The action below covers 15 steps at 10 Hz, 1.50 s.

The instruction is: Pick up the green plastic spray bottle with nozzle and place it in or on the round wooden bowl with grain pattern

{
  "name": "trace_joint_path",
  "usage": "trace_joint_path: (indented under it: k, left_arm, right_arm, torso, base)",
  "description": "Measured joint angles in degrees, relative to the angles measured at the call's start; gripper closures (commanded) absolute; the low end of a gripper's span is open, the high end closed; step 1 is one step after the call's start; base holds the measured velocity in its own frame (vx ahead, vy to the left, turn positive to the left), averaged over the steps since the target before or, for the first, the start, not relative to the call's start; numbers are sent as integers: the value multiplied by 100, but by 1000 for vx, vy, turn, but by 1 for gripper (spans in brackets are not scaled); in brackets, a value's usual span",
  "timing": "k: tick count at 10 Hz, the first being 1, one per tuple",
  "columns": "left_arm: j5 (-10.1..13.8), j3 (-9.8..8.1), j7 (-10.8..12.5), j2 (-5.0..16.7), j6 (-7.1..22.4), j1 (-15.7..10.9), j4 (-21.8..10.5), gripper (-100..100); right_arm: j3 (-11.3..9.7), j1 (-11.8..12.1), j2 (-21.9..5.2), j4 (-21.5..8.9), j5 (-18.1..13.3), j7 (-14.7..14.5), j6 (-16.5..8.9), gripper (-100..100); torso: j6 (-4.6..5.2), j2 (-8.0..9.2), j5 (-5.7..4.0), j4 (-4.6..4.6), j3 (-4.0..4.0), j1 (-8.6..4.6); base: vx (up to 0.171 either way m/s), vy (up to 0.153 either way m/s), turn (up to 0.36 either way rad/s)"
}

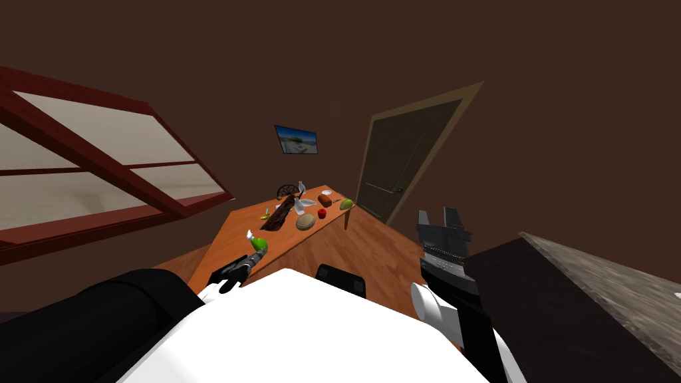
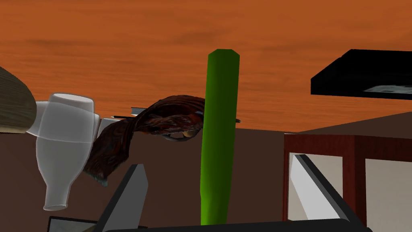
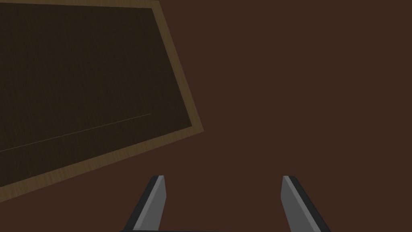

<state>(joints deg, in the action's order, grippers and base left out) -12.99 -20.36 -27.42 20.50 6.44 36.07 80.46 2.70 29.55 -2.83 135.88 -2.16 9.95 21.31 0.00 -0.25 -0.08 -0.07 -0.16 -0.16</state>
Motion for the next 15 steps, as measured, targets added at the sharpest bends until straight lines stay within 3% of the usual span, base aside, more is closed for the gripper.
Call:
trace_joint_path:
  k: [1,4,5,6,9,10,14,15]
  left_arm:
    - [-35,-87,9,125,59,-66,-159,-100]
    - [-51,-218,31,420,276,-23,-229,-100]
    - [-49,-224,34,435,282,-22,-238,0]
    - [-49,-223,34,433,282,-23,-237,-100]
    - [-198,-258,2,358,169,-261,-527,-100]
    - [-203,-260,0,355,157,-269,-539,100]
    - [-204,-264,-1,358,162,-266,-539,100]
    - [-203,-264,-1,358,161,-266,-539,0]
  right_arm:
    - [0,0,0,0,0,0,0,0]
    - [0,0,0,0,0,0,0,0]
    - [0,-1,0,0,0,0,0,0]
    - [0,-1,0,0,0,0,0,0]
    - [1,-1,-1,0,0,0,0,0]
    - [1,-1,-1,0,0,0,0,0]
    - [0,-1,0,0,0,0,0,0]
    - [0,-1,0,0,0,0,0,0]
  torso:
    - [1,-6,1,0,-3,-1]
    - [0,10,2,2,6,7]
    - [-1,21,4,4,12,11]
    - [-1,29,4,6,16,14]
    - [0,23,11,5,13,39]
    - [-1,28,8,6,16,27]
    - [2,34,8,9,20,17]
    - [2,34,8,9,20,17]
  base:
    - [103,-56,-37]
    - [48,-22,-17]
    - [0,0,0]
    - [19,44,29]
    - [25,51,7]
    - [2,5,-1]
    - [0,0,0]
    - [0,0,0]
